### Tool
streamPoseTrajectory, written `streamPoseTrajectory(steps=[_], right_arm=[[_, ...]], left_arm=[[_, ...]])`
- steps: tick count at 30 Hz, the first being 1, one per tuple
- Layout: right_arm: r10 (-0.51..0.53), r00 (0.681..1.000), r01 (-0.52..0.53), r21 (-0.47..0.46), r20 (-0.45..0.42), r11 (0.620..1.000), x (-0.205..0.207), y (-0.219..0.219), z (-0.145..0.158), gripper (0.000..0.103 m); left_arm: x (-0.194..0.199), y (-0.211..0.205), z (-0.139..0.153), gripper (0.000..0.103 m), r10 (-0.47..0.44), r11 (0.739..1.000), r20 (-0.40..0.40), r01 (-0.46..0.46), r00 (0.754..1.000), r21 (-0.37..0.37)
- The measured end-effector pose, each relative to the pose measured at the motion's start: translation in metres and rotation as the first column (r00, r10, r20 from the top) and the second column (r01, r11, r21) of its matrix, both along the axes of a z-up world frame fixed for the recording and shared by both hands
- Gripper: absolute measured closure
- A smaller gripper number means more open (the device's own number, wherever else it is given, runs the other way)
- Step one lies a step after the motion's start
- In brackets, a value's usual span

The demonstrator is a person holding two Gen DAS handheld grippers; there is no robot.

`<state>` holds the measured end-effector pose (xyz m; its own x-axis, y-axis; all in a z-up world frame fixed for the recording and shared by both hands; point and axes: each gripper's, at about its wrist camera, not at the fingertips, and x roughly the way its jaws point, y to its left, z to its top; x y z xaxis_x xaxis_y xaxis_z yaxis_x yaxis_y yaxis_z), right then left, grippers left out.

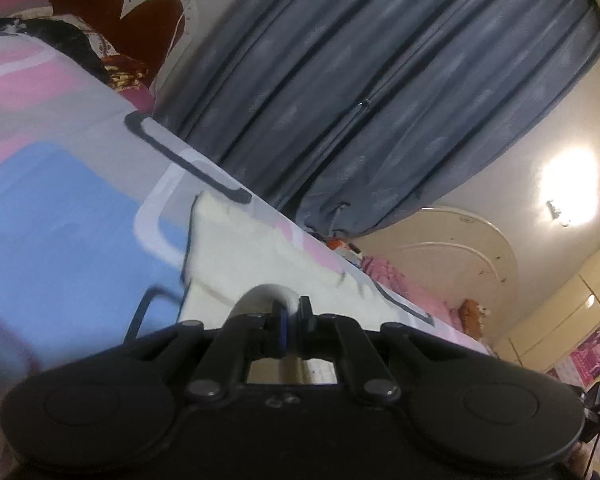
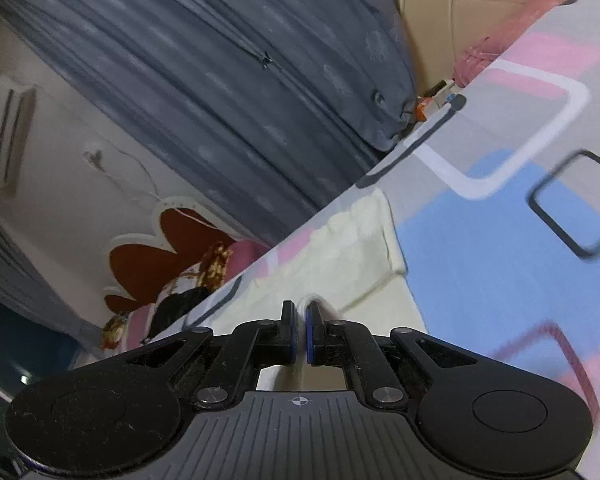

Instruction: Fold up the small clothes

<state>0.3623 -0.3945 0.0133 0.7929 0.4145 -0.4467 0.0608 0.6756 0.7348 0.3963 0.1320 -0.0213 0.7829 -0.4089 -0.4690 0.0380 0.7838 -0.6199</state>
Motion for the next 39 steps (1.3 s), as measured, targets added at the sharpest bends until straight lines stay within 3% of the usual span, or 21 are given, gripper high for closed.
streamPoseTrajectory(steps=[6, 8, 10, 11, 12, 14, 15, 16, 19, 23, 28, 31, 32, 34, 39], right_arm=[[-0.004, 0.998, 0.008, 0.058, -0.06, 0.998, 0.109, -0.017, -0.056, 0.1], [0.002, 0.997, 0.003, 0.066, -0.077, 0.998, 0.142, -0.019, -0.076, 0.1], [0.02, 0.998, -0.015, 0.079, -0.06, 0.997, 0.166, -0.02, -0.093, 0.1], [0.03, 0.999, -0.027, 0.077, -0.035, 0.997, 0.175, -0.021, -0.099, 0.099], [0.013, 1.0, -0.012, 0.059, -0.008, 0.998, 0.18, -0.022, -0.103, 0.099], [-0.05, 0.999, 0.049, 0.02, 0.014, 0.999, 0.186, -0.026, -0.108, 0.079], [-0.065, 0.997, 0.064, 0.014, 0.042, 0.998, 0.186, -0.03, -0.11, 0.05], [-0.058, 0.996, 0.058, -0.002, 0.07, 0.998, 0.186, -0.032, -0.111, 0.049], [-0.013, 0.993, 0.021, -0.067, 0.119, 0.998, 0.177, -0.032, -0.108, 0.049], [0.094, 0.98, -0.052, -0.228, 0.177, 0.972, 0.141, -0.029, -0.101, 0.056], [0.269, 0.957, -0.185, -0.479, 0.112, 0.858, 0.096, 0.001, -0.11, 0.061], [0.334, 0.939, -0.216, -0.616, 0.082, 0.758, 0.097, 0.025, -0.116, 0.061], [0.349, 0.934, -0.219, -0.652, 0.074, 0.725, 0.101, 0.034, -0.117, 0.061], [0.363, 0.927, -0.201, -0.693, 0.094, 0.692, 0.113, 0.047, -0.114, 0.061], [0.301, 0.949, -0.163, -0.662, 0.098, 0.731, 0.166, 0.061, -0.114, 0.061]], left_arm=[[0.098, -0.005, -0.03, 0.099, -0.023, 0.997, -0.053, 0.027, 0.998, 0.07], [0.123, -0.006, -0.043, 0.099, -0.05, 0.997, -0.068, 0.054, 0.996, 0.061], [0.143, -0.008, -0.054, 0.097, -0.096, 0.994, -0.035, 0.098, 0.995, 0.056], [0.147, -0.006, -0.057, 0.089, -0.095, 0.994, -0.006, 0.095, 0.996, 0.049], [0.149, -0.003, -0.059, 0.068, -0.079, 0.997, 0.012, 0.078, 0.997, 0.025], [0.148, 0.007, -0.065, 0.039, -0.033, 0.998, 0.061, 0.036, 0.998, -0.046], [0.149, 0.011, -0.066, 0.04, -0.018, 0.999, 0.076, 0.021, 0.997, -0.04], [0.146, 0.015, -0.066, 0.04, -0.017, 1.0, 0.085, 0.019, 0.996, -0.021], [0.144, 0.016, -0.063, 0.049, -0.056, 0.996, 0.101, 0.048, 0.993, 0.081], [0.111, 0.01, -0.051, 0.05, -0.181, 0.956, 0.144, 0.14, 0.973, 0.257], [0.084, -0.012, -0.06, 0.053, -0.286, 0.867, 0.103, 0.211, 0.953, 0.452], [0.104, -0.031, -0.07, 0.058, -0.311, 0.795, 0.033, 0.241, 0.95, 0.557], [0.11, -0.035, -0.07, 0.06, -0.317, 0.782, 0.032, 0.242, 0.948, 0.574], [0.124, -0.044, -0.064, 0.059, -0.326, 0.775, 0.059, 0.231, 0.943, 0.588], [0.176, -0.052, -0.066, 0.059, -0.242, 0.796, 0.029, 0.181, 0.97, 0.578]])
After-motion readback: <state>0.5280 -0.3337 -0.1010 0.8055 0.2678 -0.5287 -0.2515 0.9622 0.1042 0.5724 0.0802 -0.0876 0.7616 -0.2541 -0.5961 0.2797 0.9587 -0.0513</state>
